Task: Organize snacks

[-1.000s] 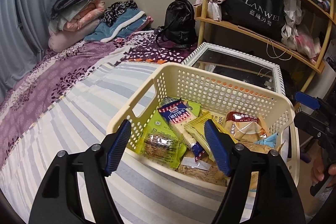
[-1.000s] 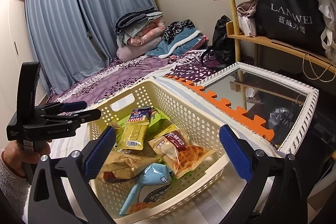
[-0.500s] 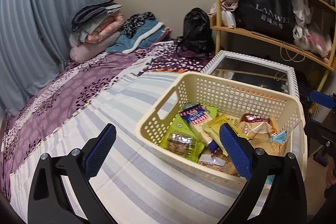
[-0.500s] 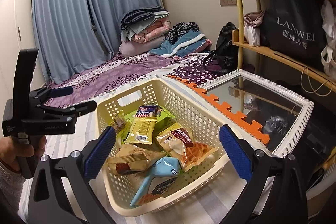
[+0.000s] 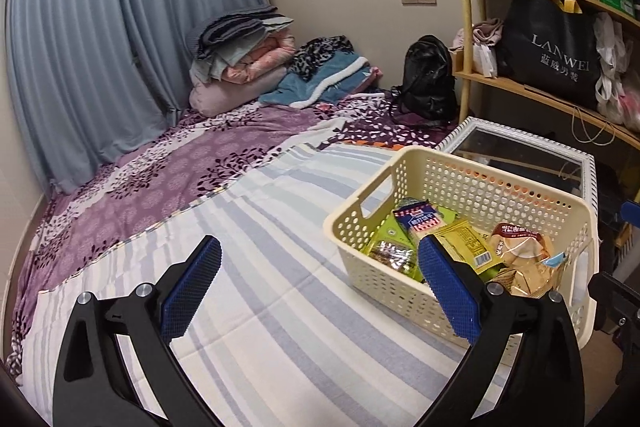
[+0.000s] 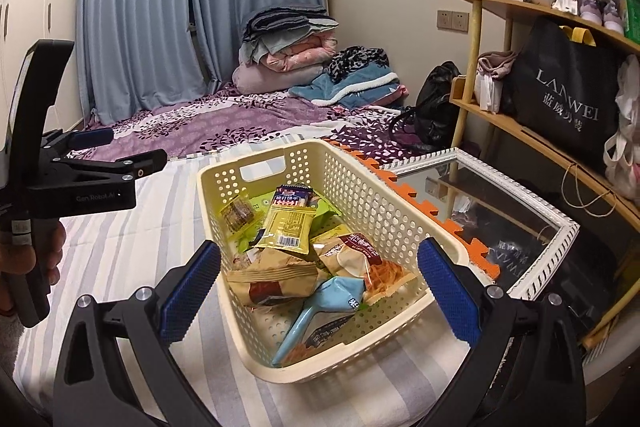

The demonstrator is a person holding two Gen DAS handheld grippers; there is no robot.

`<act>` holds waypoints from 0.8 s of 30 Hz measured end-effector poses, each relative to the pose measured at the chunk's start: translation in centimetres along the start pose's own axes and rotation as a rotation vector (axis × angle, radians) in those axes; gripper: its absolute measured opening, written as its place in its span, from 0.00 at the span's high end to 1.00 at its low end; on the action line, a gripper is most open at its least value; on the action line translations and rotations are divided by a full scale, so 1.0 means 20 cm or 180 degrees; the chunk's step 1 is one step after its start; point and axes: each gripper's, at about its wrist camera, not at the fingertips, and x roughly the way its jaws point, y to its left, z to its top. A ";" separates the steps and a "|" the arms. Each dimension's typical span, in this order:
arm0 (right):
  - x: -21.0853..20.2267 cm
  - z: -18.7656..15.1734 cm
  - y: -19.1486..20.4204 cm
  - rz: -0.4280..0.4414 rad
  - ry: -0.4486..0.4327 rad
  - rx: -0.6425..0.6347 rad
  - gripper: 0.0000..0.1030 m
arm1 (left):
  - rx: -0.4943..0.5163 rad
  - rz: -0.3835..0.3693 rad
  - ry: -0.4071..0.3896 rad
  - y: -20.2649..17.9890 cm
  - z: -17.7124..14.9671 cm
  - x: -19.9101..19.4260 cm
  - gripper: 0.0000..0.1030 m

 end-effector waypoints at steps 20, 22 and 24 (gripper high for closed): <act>-0.07 -0.04 0.10 -0.0343 -0.0060 -0.0318 0.05 | 0.0142 0.0204 -0.0044 -0.06 -0.08 -0.15 0.03; -0.06 -0.04 0.11 -0.0319 -0.0043 -0.0319 0.05 | 0.0222 0.0210 -0.0003 -0.08 -0.09 -0.14 0.03; -0.06 -0.05 0.12 -0.0306 -0.0030 -0.0334 0.05 | 0.0278 0.0230 0.0022 -0.09 -0.10 -0.14 0.03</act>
